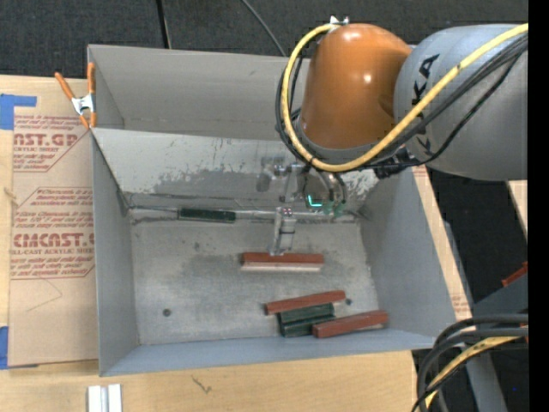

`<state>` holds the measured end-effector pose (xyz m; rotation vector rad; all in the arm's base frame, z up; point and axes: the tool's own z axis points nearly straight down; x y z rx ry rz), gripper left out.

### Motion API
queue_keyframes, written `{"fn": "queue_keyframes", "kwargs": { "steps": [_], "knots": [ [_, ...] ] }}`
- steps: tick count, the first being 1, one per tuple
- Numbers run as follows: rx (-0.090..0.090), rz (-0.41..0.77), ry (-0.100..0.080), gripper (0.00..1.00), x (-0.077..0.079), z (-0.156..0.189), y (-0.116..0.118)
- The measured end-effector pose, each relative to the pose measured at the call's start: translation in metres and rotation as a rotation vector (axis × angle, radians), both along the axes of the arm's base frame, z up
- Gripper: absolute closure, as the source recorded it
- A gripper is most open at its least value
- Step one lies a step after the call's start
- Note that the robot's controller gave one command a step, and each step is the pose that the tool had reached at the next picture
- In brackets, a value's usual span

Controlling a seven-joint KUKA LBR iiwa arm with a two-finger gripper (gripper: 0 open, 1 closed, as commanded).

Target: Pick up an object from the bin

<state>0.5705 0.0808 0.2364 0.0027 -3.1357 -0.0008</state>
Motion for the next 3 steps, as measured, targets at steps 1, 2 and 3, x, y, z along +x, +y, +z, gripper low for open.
{"fn": "queue_keyframes", "kwargs": {
  "steps": [1, 2, 3],
  "knots": [
    [0.001, -0.001, -0.008, 0.0, 0.001, 0.005, 0.0],
    [0.001, 0.046, -0.016, 0.0, -0.007, -0.034, -0.013],
    [0.0, 0.105, -0.011, 0.0, -0.015, -0.096, -0.037]
  ]
}}
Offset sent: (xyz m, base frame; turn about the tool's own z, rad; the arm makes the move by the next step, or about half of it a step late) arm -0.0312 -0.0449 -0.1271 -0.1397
